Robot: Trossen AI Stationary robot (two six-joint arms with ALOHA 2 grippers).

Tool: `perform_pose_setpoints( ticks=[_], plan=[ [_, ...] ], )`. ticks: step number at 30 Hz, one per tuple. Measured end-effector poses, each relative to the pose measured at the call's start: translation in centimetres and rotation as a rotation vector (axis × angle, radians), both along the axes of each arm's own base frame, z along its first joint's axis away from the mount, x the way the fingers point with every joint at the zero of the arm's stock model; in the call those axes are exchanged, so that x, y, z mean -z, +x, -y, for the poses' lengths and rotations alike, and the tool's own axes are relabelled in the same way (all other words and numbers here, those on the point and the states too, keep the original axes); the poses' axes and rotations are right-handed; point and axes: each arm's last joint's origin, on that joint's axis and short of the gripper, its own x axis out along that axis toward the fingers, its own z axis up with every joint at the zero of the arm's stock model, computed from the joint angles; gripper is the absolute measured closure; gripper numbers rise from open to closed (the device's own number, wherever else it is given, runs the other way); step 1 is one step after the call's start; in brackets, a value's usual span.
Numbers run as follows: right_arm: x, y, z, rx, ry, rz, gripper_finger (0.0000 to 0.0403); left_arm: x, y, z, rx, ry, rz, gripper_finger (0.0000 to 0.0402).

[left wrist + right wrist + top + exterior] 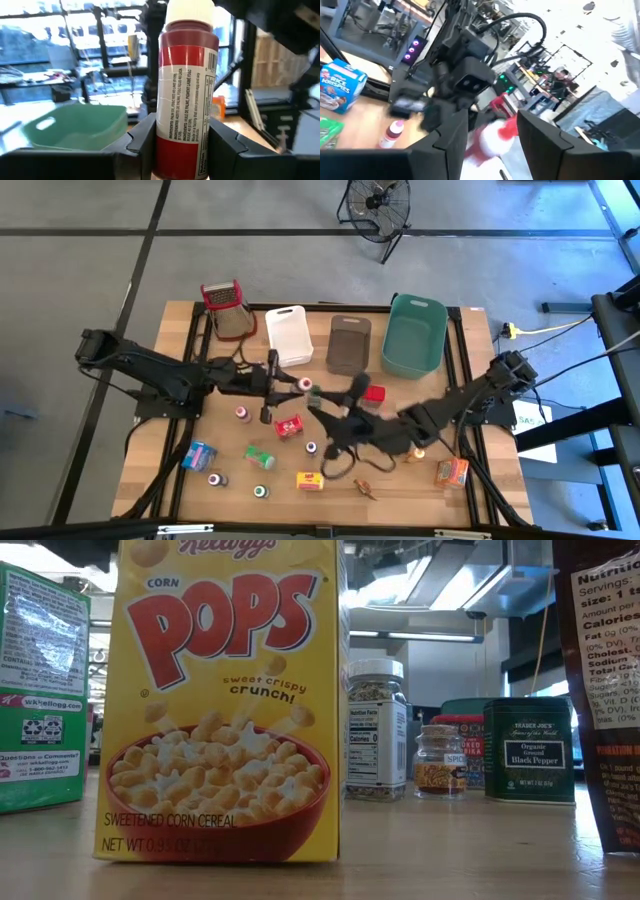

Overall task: Pick & Place Kitchen Items
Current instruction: Put the red food coloring into the white bin

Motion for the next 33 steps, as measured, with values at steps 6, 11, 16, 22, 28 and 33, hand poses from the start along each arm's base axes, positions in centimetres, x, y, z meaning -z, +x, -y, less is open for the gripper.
perform_pose_setpoints(
  ticks=[6, 11, 16, 22, 28, 33],
  plan=[
    [-0.1, -0.8, -1.3, 0.001, 0.000, 0.012, 0.0231, -2.2, -2.0, 0.1, 0.038, 0.010, 0.091, 0.0278],
    [-0.7, -0.2, -0.6, -0.025, 0.026, 0.064, 0.0231, -2.8, -2.4, 0.7, 0.093, 0.003, 0.138, 0.0278],
    [-1.0, 0.6, 0.4, -0.085, 0.027, 0.082, 0.0229, -3.6, -2.8, 1.4, 0.147, 0.005, 0.220, 0.0278],
    [-1.4, 1.4, 1.6, -0.159, 0.062, 0.130, 0.0190, -3.9, -3.0, 1.9, 0.164, 0.024, 0.263, 0.0278],
    [-1.9, 2.4, 3.4, -0.234, 0.140, 0.198, 0.0145, -3.9, -3.0, 1.8, 0.156, 0.023, 0.264, 0.0278],
    [-1.7, 3.5, 5.3, -0.333, 0.246, 0.209, 0.0142, -3.9, -2.9, 1.9, 0.156, 0.024, 0.263, 0.0278]
  ],
)
